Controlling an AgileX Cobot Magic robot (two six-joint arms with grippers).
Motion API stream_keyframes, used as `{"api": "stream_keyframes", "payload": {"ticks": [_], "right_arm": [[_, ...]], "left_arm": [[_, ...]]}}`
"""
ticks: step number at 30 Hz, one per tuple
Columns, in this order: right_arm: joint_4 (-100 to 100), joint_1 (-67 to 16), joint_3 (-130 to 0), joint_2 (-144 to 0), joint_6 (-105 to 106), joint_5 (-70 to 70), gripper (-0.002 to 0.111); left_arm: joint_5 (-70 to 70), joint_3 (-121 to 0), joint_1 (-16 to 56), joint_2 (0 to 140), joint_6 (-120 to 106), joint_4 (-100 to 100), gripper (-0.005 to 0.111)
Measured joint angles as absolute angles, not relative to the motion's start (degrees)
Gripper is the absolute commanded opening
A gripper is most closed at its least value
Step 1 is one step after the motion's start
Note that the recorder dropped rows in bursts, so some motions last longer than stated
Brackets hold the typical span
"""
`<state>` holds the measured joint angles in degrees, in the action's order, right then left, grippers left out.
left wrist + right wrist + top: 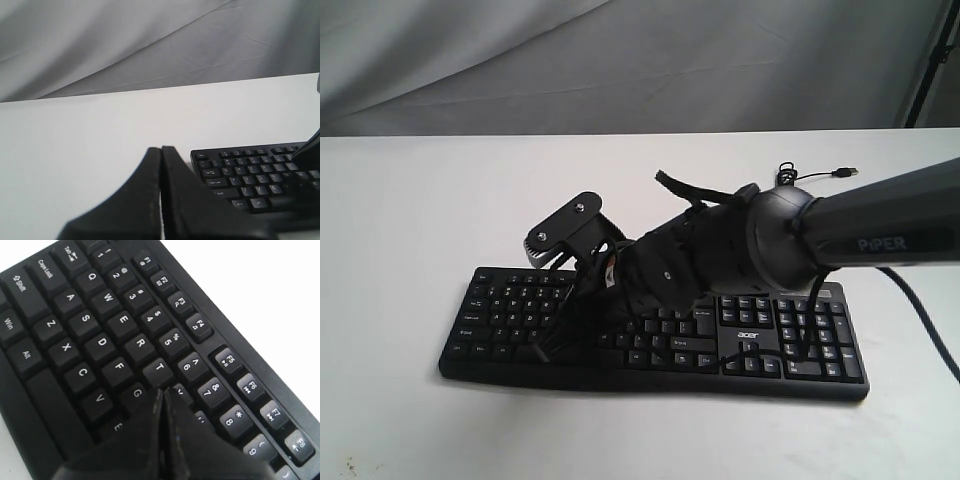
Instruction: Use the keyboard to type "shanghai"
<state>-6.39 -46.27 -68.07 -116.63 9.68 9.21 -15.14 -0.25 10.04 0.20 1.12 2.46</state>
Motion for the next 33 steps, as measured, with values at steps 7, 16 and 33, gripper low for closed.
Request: {"api": "stream_keyframes", "payload": {"ticks": [7, 16, 33], "right_arm": [[-7.02, -46.27, -68.07, -118.07, 9.68, 9.21, 0.0], [-7.39, -46.27, -68.07, -118.51, 9.68, 8.82, 0.0], [-6.14, -52.02, -86.87, -126.63, 9.68, 15.26, 0.0]], "left_arm": [[-15.14, -0.25, 10.04, 0.2, 1.12, 2.46, 0.0], [-15.14, -0.25, 10.04, 0.2, 1.12, 2.46, 0.0], [-15.14, -0.25, 10.04, 0.2, 1.12, 2.46, 0.0]]}}
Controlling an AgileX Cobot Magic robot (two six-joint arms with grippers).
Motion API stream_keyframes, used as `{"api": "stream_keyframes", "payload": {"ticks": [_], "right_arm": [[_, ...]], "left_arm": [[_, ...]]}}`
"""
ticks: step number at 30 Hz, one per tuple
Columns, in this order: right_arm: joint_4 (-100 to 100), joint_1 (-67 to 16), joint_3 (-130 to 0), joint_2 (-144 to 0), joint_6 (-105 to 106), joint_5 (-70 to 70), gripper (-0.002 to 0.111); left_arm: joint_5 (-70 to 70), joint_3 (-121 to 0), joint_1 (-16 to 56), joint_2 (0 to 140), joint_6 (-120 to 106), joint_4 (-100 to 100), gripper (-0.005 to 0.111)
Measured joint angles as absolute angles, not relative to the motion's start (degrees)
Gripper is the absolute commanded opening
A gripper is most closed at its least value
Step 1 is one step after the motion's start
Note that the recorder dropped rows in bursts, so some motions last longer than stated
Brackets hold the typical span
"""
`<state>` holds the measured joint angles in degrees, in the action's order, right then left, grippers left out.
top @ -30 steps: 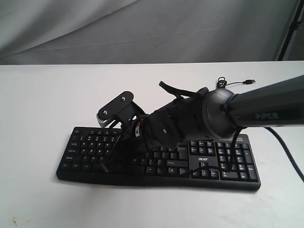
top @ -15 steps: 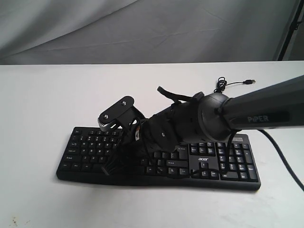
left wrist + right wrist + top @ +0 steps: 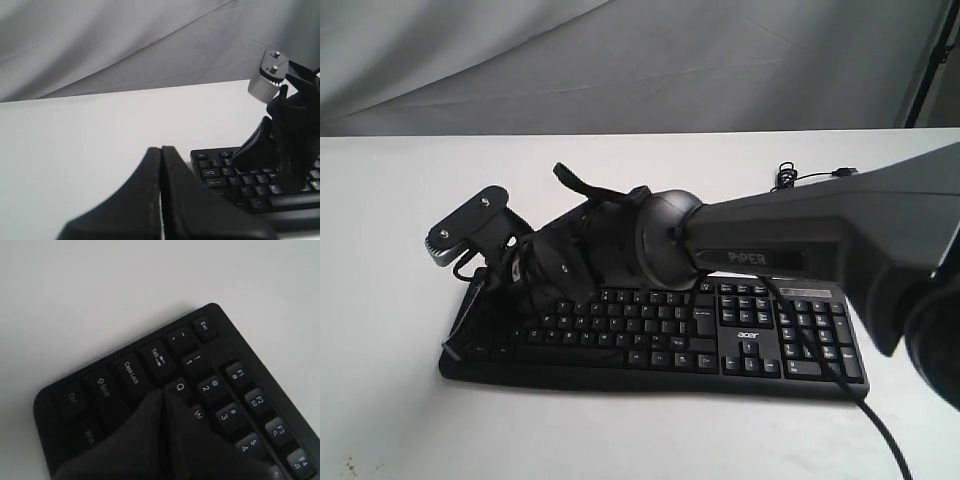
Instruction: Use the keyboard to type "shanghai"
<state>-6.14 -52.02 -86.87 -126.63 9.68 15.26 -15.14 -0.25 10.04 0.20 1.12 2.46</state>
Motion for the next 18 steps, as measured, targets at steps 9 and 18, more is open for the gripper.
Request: {"api": "stream_keyframes", "payload": {"ticks": [9, 18], "right_arm": [[-6.14, -52.02, -87.0, -127.91, 9.68, 13.09, 0.0], [-6.14, -52.02, -87.0, -128.65, 9.68, 12.05, 0.0]], "left_arm": [[-15.14, -0.25, 10.04, 0.2, 1.12, 2.46, 0.0], [-15.14, -0.25, 10.04, 0.2, 1.12, 2.46, 0.0]]}}
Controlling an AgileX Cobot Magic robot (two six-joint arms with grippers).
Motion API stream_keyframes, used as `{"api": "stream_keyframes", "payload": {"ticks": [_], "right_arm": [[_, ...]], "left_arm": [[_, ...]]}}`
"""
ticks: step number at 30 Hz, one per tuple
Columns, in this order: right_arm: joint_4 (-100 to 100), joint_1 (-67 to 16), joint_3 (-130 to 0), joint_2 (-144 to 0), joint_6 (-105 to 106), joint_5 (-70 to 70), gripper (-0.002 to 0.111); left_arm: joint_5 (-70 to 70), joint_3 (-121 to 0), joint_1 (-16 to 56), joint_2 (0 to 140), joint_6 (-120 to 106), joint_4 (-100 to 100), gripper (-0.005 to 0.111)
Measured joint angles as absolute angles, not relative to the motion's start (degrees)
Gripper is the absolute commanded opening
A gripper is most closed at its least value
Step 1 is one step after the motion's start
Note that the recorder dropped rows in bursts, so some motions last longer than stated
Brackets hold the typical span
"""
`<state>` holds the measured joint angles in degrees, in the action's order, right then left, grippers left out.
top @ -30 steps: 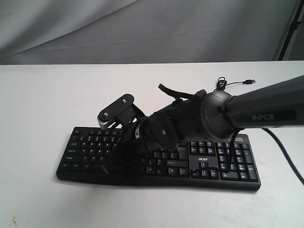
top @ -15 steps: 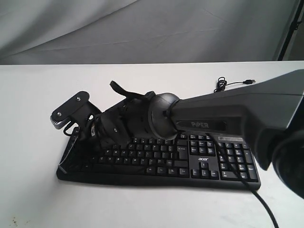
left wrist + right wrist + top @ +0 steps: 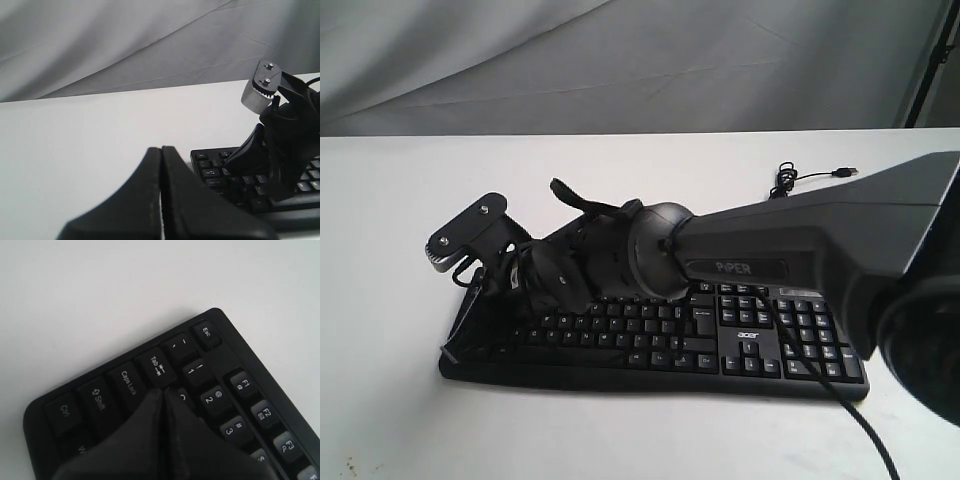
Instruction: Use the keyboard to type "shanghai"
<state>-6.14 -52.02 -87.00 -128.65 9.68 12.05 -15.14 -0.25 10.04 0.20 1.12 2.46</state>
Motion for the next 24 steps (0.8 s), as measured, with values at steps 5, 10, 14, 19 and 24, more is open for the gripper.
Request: {"api": "stream_keyframes", "payload": {"ticks": [5, 10, 14, 19, 24], "right_arm": [[-6.14, -52.4, -87.0, -129.13, 9.68, 11.69, 0.0], [-6.25, -52.5, -87.0, -129.68, 9.68, 11.69, 0.0], [-6.25, -52.5, -87.0, -129.81, 9.68, 11.69, 0.0], [-6.25, -52.5, -87.0, -129.81, 9.68, 11.69, 0.0], [-6.1, -52.5, -87.0, -129.38, 9.68, 12.19, 0.0]], "left_arm": [[-15.14, -0.25, 10.04, 0.2, 1.12, 2.46, 0.0], [-15.14, -0.25, 10.04, 0.2, 1.12, 2.46, 0.0], [-15.14, -0.25, 10.04, 0.2, 1.12, 2.46, 0.0], [-15.14, -0.25, 10.04, 0.2, 1.12, 2.46, 0.0], [-15.14, -0.25, 10.04, 0.2, 1.12, 2.46, 0.0]]}}
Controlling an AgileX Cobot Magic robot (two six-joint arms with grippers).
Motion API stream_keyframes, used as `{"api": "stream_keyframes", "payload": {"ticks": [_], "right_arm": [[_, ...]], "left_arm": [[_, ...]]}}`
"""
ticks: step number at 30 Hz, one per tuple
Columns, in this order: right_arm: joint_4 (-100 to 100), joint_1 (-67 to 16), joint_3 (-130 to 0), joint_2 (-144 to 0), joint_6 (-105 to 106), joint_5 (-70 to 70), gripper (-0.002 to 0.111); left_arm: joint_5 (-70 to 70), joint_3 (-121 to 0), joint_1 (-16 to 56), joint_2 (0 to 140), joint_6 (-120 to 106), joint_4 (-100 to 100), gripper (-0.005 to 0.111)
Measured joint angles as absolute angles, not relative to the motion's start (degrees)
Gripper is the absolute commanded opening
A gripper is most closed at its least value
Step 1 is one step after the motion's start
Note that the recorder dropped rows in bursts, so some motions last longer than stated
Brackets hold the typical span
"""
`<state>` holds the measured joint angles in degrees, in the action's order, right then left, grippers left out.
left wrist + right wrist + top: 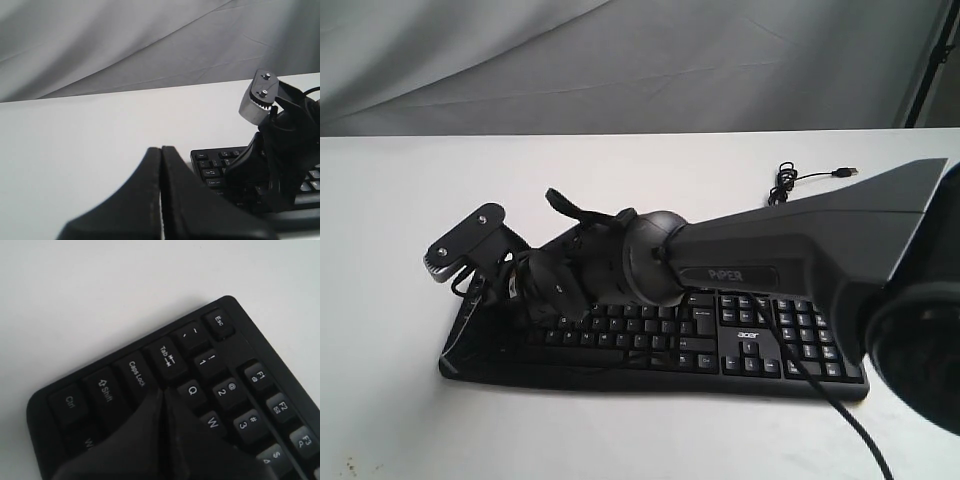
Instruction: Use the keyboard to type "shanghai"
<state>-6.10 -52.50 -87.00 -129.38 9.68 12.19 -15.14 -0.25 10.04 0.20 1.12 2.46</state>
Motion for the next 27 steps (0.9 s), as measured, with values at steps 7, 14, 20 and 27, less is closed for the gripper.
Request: {"api": "stream_keyframes", "payload": {"ticks": [7, 14, 20, 27], "right_arm": [[-4.24, -52.33, -83.74, -121.81, 9.91, 13.99, 0.0], [-4.45, -48.46, -70.06, -112.55, 9.91, 12.31, 0.0], [-5.73, -47.36, -62.71, -111.13, 9.91, 7.1, 0.0], [-6.37, -47.36, -62.26, -113.0, 9.91, 5.38, 0.0]], "left_arm": [[-15.14, -0.25, 10.04, 0.2, 1.12, 2.46, 0.0], [-15.14, -0.25, 10.04, 0.2, 1.12, 2.46, 0.0], [-15.14, -0.25, 10.04, 0.2, 1.12, 2.46, 0.0], [-15.14, -0.25, 10.04, 0.2, 1.12, 2.46, 0.0]]}}
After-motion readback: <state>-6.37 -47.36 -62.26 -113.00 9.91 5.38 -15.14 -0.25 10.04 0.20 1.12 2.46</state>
